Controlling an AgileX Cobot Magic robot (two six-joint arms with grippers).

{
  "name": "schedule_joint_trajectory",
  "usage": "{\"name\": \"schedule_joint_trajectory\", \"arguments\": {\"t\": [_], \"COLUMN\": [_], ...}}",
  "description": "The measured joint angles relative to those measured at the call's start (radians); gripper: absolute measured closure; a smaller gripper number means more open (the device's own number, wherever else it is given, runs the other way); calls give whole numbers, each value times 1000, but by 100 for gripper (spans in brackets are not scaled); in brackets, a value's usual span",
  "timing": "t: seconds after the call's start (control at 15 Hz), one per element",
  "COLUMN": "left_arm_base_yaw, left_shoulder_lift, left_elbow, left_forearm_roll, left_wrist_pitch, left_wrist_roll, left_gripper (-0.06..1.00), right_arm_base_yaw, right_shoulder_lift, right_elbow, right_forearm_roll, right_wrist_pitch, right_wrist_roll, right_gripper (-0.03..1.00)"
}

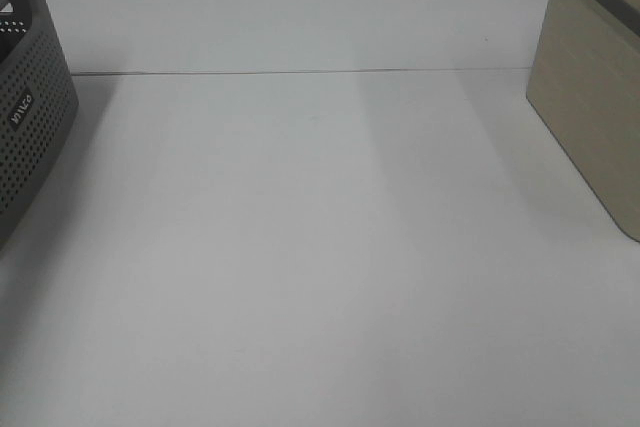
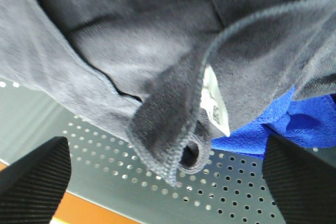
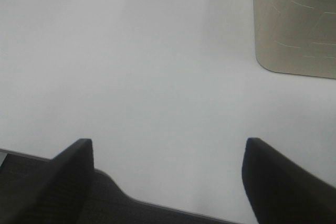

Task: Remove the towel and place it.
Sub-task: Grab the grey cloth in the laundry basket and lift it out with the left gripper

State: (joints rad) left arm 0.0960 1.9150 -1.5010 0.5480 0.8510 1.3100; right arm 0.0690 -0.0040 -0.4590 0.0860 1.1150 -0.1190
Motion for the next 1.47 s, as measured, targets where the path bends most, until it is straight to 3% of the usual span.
{"name": "schedule_joint_trajectory", "arguments": {"t": [0.47,0.6,0.87,0.93,1.07,1.47], "left_arm_base_yaw": [9,9,9,9,9,9], "left_shoulder_lift": [83,83,83,83,83,71], "left_elbow": [0,0,0,0,0,0], "left_forearm_roll": [-14,-15,-24,-26,-40,-30], "left_wrist_pitch": [-71,-73,-72,-67,-56,-46], "left_wrist_roll": [8,6,-27,-39,-76,-142], "left_gripper": [6,18,70,79,87,94], "right_arm_base_yaw": [0,0,0,0,0,0], "right_shoulder_lift": [0,0,0,0,0,0], "right_elbow": [0,0,0,0,0,0], "right_forearm_roll": [7,7,8,8,8,8], "right_wrist_pitch": [0,0,0,0,0,0], "right_wrist_roll": [0,0,0,0,0,0], "right_gripper": [20,20,20,20,20,20]}}
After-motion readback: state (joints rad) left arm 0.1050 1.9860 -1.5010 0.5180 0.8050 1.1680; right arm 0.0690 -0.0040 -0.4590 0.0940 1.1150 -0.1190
